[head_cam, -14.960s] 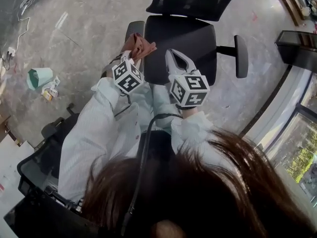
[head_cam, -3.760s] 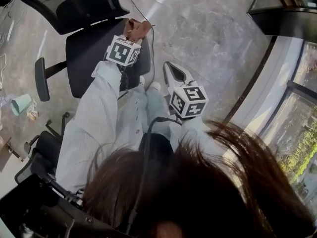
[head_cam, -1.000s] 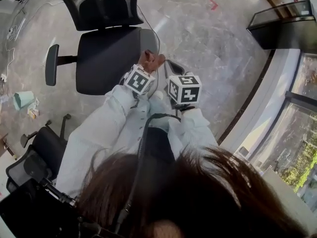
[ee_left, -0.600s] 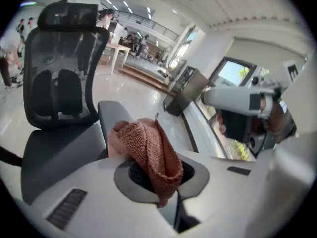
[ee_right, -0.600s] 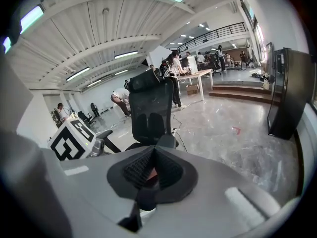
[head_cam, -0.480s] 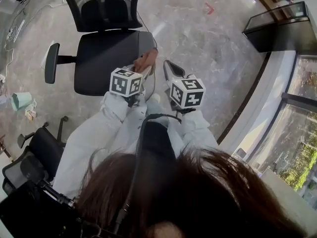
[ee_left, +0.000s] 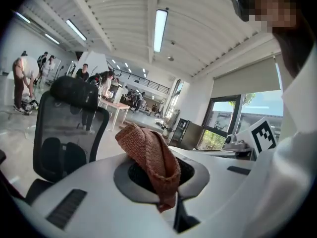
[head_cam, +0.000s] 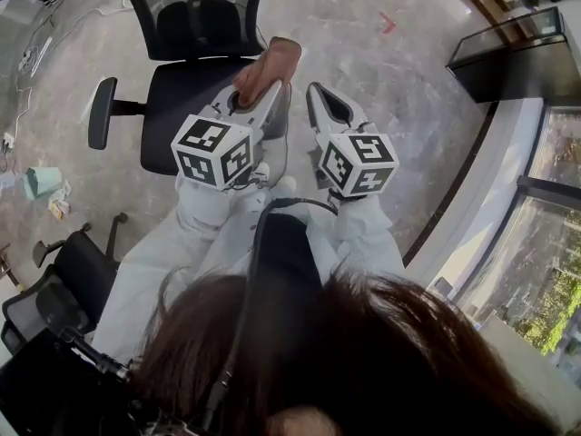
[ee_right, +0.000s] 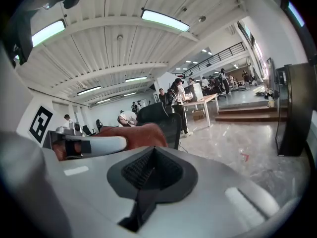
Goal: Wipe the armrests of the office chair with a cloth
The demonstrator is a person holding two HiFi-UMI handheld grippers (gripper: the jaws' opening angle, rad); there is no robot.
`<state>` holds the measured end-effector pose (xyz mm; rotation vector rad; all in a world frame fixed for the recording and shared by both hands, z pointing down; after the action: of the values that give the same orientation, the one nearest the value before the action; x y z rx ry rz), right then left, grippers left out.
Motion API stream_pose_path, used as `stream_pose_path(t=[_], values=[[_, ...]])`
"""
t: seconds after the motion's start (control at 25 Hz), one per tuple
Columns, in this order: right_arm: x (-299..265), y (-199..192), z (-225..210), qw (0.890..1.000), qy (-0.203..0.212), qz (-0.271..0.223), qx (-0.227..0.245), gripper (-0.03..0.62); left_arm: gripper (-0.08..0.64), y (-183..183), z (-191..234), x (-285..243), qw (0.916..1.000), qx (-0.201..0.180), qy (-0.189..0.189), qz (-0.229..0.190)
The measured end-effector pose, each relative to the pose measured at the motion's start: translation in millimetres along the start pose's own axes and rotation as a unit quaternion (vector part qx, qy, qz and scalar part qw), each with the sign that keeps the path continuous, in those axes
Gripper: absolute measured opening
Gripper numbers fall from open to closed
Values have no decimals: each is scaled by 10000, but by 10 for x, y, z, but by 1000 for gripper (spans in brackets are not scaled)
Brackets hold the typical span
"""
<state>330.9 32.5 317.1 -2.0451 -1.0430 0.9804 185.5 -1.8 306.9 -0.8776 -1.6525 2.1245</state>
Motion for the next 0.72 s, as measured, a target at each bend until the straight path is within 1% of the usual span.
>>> stream_pose_path(t=[0.12,0.28,0.52,0.72], values=[[28,199,118,9993,137,-292,182,0,37,256,-20,37,9993,-226,92,-296],[67,370,245,9973,257,-555,405,0,37,422,-11,90,9980,-306,192,-513],[87,407,324,9962,360,-629,493,0,37,493,-10,154,9973,-373,239,-587],[95,432,321,9959,362,-639,521,0,37,507,-36,122,9975,-386,182,-568]])
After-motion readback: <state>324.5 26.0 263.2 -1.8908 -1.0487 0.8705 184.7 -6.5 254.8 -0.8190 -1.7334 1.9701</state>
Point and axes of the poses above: the fingertips, and each gripper's own axes: x backward along the fingers, z to its left, y out of its top, the point moved 7 cm from there along x, backward along the fingers, and after that the axes turned 14 degrees about -x, right-handed, at the moved point
